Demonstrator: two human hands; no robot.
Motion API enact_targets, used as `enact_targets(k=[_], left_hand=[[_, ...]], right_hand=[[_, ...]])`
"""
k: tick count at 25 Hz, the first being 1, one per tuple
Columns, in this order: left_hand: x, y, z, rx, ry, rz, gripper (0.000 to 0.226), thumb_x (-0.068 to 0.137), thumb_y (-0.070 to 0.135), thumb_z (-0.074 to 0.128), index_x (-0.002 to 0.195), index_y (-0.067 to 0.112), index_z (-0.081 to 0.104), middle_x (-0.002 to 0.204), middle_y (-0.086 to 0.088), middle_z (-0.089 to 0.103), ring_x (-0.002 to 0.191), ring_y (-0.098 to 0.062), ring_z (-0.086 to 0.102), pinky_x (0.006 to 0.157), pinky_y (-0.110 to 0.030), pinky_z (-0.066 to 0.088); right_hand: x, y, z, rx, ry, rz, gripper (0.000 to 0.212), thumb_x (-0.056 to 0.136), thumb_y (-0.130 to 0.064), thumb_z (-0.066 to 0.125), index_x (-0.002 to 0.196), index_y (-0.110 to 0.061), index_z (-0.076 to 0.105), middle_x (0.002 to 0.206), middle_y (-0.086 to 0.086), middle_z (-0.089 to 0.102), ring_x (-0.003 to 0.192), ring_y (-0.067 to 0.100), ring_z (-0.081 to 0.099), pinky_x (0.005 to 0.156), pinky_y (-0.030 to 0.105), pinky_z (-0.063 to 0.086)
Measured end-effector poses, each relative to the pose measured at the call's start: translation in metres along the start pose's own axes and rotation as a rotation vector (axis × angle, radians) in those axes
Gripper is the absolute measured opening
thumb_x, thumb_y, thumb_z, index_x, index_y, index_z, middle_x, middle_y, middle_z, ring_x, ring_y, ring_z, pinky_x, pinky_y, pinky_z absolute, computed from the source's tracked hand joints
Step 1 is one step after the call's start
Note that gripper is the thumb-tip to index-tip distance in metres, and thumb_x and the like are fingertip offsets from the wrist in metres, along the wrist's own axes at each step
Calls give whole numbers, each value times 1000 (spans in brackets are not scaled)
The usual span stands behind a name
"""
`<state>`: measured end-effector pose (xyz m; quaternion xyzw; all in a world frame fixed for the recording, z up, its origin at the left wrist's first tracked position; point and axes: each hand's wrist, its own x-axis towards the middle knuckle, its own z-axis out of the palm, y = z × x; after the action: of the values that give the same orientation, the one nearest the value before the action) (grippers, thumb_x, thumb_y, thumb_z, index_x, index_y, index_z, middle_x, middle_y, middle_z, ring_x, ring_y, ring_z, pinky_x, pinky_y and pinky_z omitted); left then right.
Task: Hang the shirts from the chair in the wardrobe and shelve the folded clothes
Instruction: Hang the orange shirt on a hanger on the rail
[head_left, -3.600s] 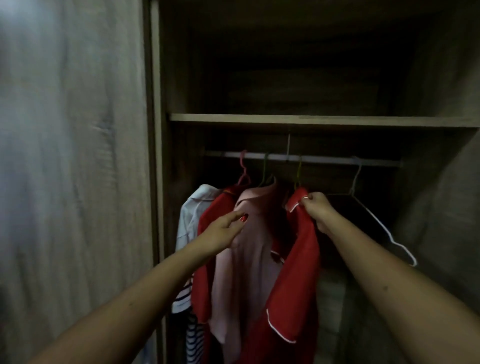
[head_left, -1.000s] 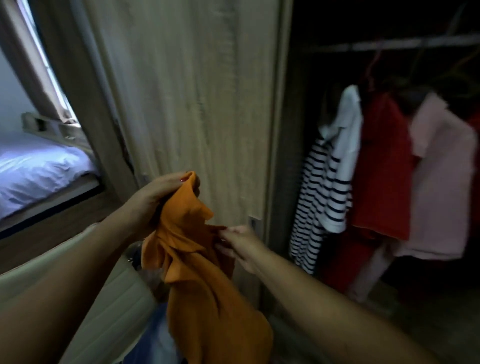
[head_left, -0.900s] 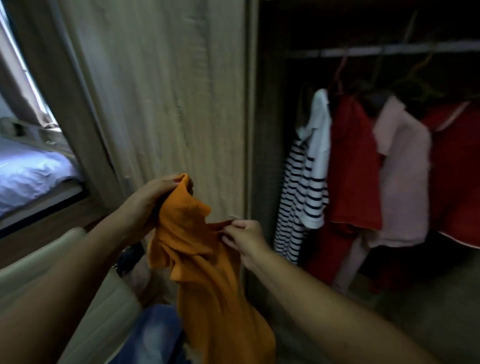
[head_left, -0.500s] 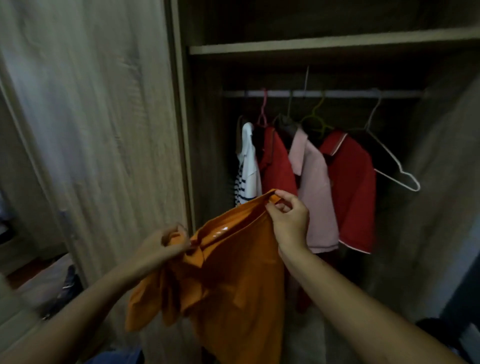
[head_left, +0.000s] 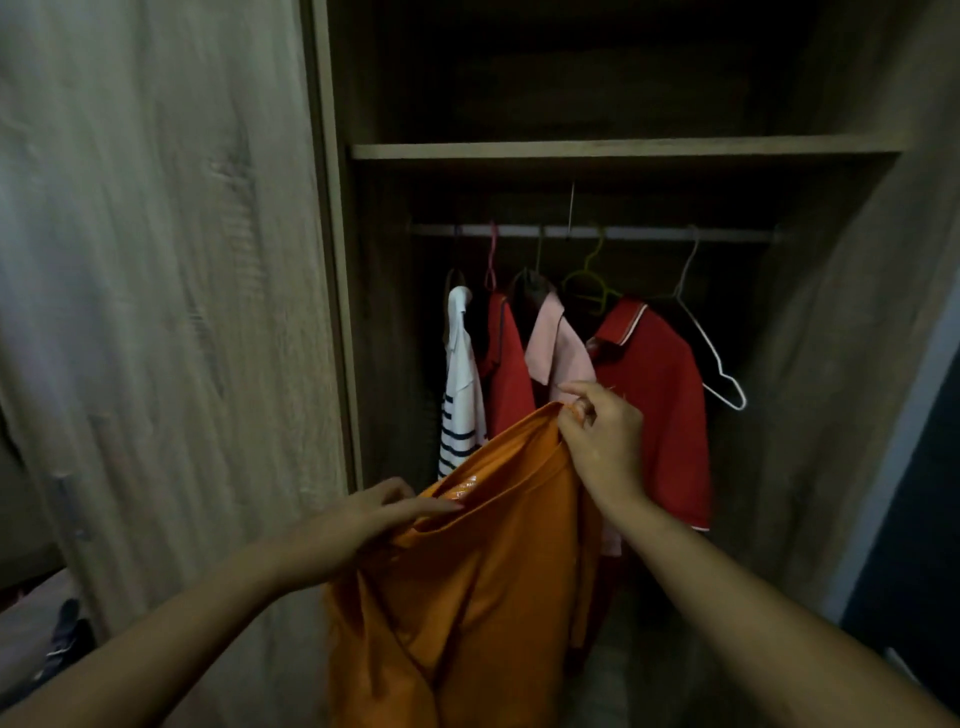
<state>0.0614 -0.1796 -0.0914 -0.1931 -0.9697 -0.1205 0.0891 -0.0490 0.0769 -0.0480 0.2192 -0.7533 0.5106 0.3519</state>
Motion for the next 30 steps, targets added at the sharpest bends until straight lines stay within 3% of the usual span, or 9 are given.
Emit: enact_targets(k=[5, 11, 14, 17, 20, 22, 25, 27, 30], left_hand=[[15, 9, -25, -44, 74, 26, 41, 83, 43, 33, 79, 15, 62, 80, 2, 56, 70, -5, 54, 64, -21, 41], [55, 21, -20, 111, 278, -276, 17, 88, 28, 61, 73, 22, 56, 75, 3, 60, 65, -5, 60, 56, -16, 48], [71, 29, -19, 70, 350, -243, 8, 85, 19, 64, 93, 19, 60, 93, 3, 59, 78, -6, 61, 69, -21, 54], [90, 28, -25, 125, 399, -224, 9, 89, 19, 58, 98, 20, 61, 98, 2, 59, 78, -6, 60, 69, -20, 53], [113, 40, -44, 44, 458, -190, 17, 91, 13, 54, 103, 15, 64, 103, 0, 60, 84, -10, 61, 74, -22, 53], [127, 58, -59, -109, 482, -148, 22, 91, 4, 50, 106, 9, 65, 103, -1, 59, 82, -7, 59, 73, -16, 49], [146, 80, -68, -271, 464, -149, 25, 94, 2, 45, 111, 7, 61, 92, 5, 55, 63, 0, 52, 53, -8, 44], [151, 84, -69, -328, 474, -148, 24, 94, 2, 44, 109, 9, 61, 82, 6, 54, 56, -3, 50, 48, -6, 41], [149, 81, -73, -303, 505, -126, 22, 90, 3, 50, 106, 11, 63, 89, 4, 58, 68, -3, 54, 62, -9, 42]], right_hand=[[3, 19, -15, -78, 11, -2, 20, 80, -4, 60, 92, -10, 74, 85, 0, 70, 78, 9, 64, 74, 25, 54], [8, 11, -40, -34, -16, 27, 20, 81, -4, 61, 90, -17, 73, 74, -1, 68, 65, 8, 61, 59, 26, 53], [17, -3, -59, 67, -158, -39, 23, 77, 3, 61, 82, -16, 74, 71, 5, 69, 63, 19, 63, 57, 30, 54], [32, -9, -76, 61, -348, -111, 22, 80, 7, 59, 82, -11, 73, 71, 0, 69, 60, 8, 64, 53, 15, 49], [62, 8, -81, -46, -390, -90, 24, 85, 5, 54, 90, -12, 71, 73, -2, 67, 62, -2, 62, 58, 10, 46], [90, 35, -80, -151, -193, -23, 23, 86, 0, 55, 95, -14, 71, 83, 3, 69, 69, 1, 62, 66, 17, 46], [130, 87, -80, -472, -22, 59, 27, 84, -1, 53, 104, -6, 70, 111, 14, 60, 102, 25, 58, 86, 24, 42], [145, 120, -83, -595, -71, 226, 35, 86, 0, 48, 114, -8, 67, 126, 21, 50, 115, 38, 50, 99, 34, 42], [154, 150, -81, -626, -250, 367, 36, 87, -3, 47, 119, -12, 64, 129, 23, 52, 114, 41, 52, 101, 41, 45]])
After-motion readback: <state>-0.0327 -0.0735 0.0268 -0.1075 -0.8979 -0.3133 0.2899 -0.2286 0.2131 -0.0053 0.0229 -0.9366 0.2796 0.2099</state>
